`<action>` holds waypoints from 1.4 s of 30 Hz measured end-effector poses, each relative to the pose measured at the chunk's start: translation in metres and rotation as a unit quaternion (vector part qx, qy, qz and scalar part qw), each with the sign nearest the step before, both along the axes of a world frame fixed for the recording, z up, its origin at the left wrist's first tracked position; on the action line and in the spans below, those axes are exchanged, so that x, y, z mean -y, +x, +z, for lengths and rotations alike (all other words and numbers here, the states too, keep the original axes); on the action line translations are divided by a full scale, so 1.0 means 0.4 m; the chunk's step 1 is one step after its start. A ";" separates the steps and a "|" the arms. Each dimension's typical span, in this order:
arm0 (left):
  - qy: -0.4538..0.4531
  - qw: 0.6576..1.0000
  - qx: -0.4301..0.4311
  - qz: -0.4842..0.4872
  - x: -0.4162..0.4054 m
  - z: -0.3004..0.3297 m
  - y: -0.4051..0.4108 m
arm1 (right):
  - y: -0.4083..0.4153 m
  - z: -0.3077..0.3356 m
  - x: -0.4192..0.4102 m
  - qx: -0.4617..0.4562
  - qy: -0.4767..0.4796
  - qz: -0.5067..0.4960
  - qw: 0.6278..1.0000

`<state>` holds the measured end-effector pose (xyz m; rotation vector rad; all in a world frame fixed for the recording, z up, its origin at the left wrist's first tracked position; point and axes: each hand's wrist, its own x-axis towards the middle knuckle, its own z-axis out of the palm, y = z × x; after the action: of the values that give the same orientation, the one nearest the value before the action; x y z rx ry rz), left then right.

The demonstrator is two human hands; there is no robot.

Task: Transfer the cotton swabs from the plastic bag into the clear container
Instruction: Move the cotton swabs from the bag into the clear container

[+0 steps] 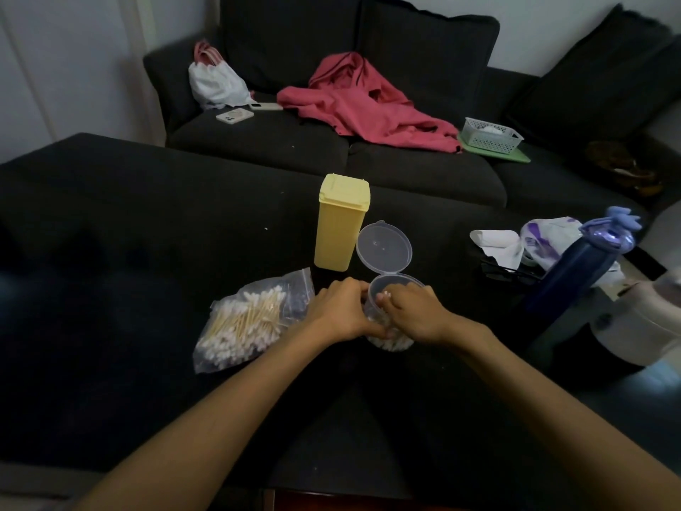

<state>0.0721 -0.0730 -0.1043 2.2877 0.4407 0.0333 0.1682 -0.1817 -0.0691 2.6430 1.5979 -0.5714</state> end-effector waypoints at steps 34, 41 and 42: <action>0.134 0.987 0.092 0.013 0.025 0.031 -0.035 | 0.056 0.035 0.071 -0.137 0.115 -0.028 0.983; 0.205 0.972 0.105 -0.031 0.044 0.034 -0.048 | 0.035 0.047 0.090 -0.051 0.099 0.009 0.994; 0.209 0.972 0.097 -0.041 0.046 0.032 -0.050 | 0.026 0.049 0.104 -0.063 0.106 0.002 0.992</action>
<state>0.0522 -0.0915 -0.0916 2.6795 0.2516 0.3341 0.1787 -0.2233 -0.0495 2.8034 1.7924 -0.6118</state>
